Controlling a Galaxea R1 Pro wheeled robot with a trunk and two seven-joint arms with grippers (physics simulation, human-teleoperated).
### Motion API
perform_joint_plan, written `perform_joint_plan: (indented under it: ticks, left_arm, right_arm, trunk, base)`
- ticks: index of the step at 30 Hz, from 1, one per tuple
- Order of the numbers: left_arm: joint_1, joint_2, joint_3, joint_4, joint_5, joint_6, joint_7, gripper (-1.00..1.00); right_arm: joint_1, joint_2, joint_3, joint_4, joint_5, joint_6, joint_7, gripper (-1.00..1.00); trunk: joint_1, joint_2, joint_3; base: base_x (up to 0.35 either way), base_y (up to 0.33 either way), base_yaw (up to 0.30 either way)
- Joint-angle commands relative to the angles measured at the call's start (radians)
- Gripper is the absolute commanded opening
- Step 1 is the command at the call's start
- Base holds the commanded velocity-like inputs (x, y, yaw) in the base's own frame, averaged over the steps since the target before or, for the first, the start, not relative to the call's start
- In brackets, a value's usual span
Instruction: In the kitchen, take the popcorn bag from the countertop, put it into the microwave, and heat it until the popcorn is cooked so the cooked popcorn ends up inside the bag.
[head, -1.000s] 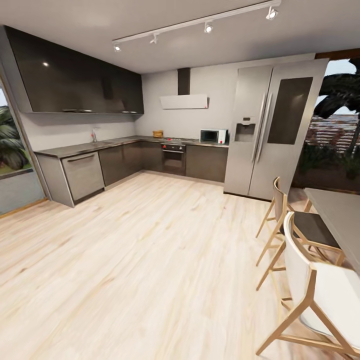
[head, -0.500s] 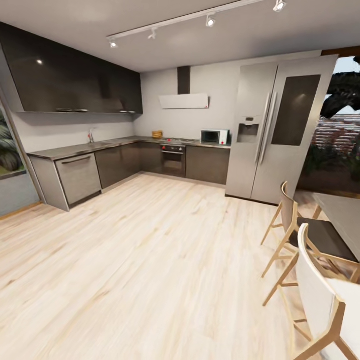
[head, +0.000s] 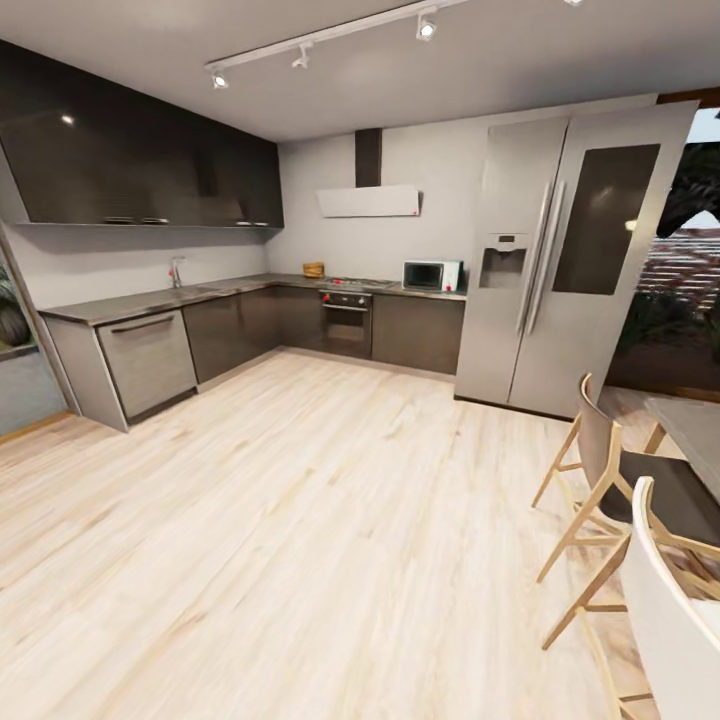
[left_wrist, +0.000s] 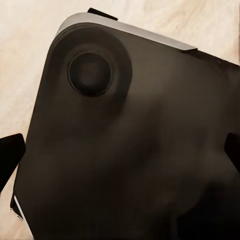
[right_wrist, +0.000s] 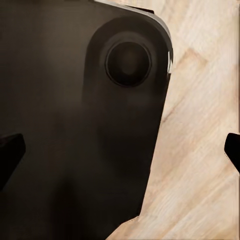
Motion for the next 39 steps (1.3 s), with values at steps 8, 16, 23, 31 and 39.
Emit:
perform_joint_plan:
  ticks: [8,16,23,31,39]
  left_arm:
    - [0.000,-0.003,0.001,0.002,-0.001,0.020,0.001,1.00]
    - [0.000,-0.003,0.004,-0.003,0.004,0.021,0.001,1.00]
    - [0.000,-0.005,0.001,-0.003,0.001,0.021,0.001,1.00]
    - [0.000,-0.005,-0.004,-0.003,-0.010,0.021,0.001,1.00]
    - [0.000,-0.005,-0.003,-0.003,-0.009,0.020,0.000,1.00]
  right_arm:
    - [0.000,-0.003,0.004,-0.001,0.008,-0.003,-0.001,1.00]
    - [0.000,-0.002,0.004,-0.001,0.006,-0.003,-0.001,1.00]
    - [0.000,-0.001,0.004,-0.001,0.009,-0.003,-0.001,1.00]
    - [0.000,-0.002,0.005,-0.001,0.008,-0.003,-0.001,1.00]
    - [0.000,-0.001,0.004,-0.001,0.007,-0.003,-0.001,1.00]
  trunk:
    - [0.001,0.000,-0.001]
    - [0.001,0.000,-0.001]
    - [0.001,0.000,-0.001]
    - [0.001,0.000,-0.001]
    - [0.001,0.000,-0.001]
  base:
    - [0.325,0.000,0.000]
    - [0.327,0.000,0.000]
    - [0.327,0.000,0.000]
    - [0.327,0.000,0.000]
    - [0.327,0.000,0.000]
